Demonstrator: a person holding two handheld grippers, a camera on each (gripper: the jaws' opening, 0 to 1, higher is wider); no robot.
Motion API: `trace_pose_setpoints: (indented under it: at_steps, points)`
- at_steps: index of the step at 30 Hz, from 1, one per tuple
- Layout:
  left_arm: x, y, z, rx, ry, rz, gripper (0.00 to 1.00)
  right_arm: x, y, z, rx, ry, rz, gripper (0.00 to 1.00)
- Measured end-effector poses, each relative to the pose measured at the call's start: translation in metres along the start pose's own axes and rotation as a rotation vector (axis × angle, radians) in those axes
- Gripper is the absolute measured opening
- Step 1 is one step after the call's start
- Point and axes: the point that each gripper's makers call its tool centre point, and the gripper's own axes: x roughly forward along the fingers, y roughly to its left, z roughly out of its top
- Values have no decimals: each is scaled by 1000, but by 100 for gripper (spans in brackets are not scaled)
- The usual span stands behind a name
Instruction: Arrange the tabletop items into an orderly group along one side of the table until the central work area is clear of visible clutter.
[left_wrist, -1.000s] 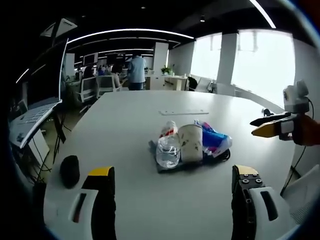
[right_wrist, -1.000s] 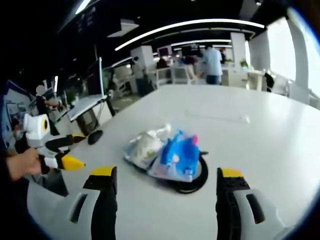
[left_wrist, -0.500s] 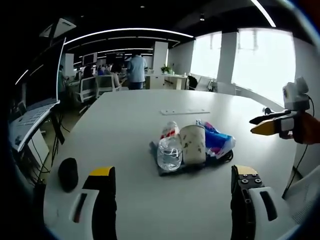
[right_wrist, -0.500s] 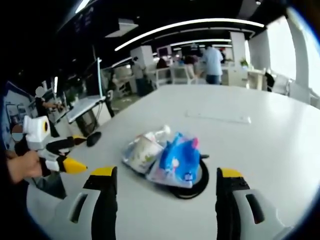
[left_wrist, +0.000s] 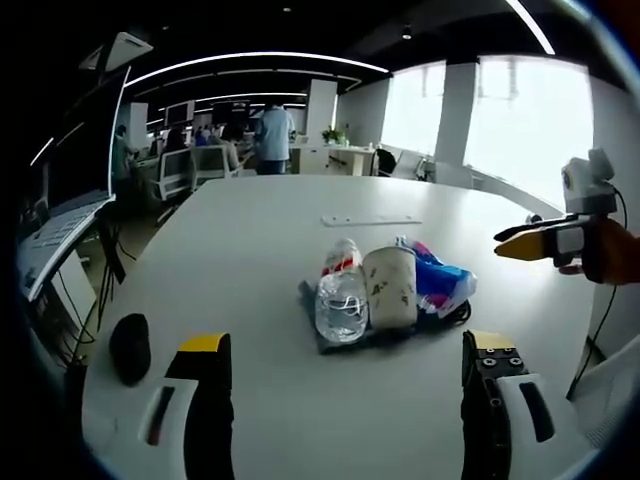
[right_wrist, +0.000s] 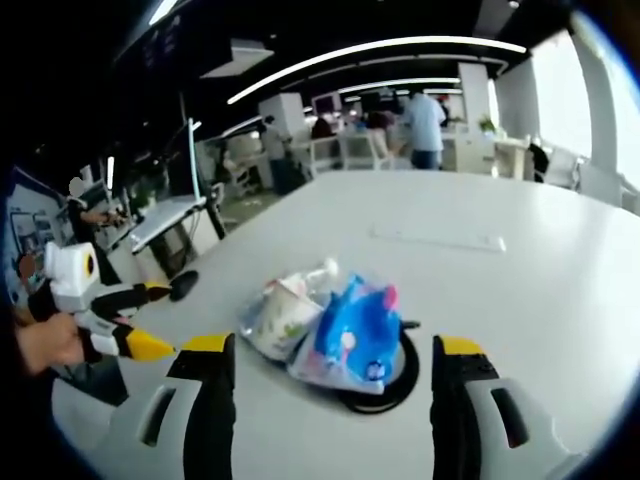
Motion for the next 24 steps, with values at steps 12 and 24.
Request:
trace_pose_setpoints:
  at_steps: [12,24]
  points:
    - [9,3,0,-1,9,-2,93,11,1,3,0,10,7,78]
    - [19,7,-2,-18,14,-2,93,22,2,6,1,15,14,78]
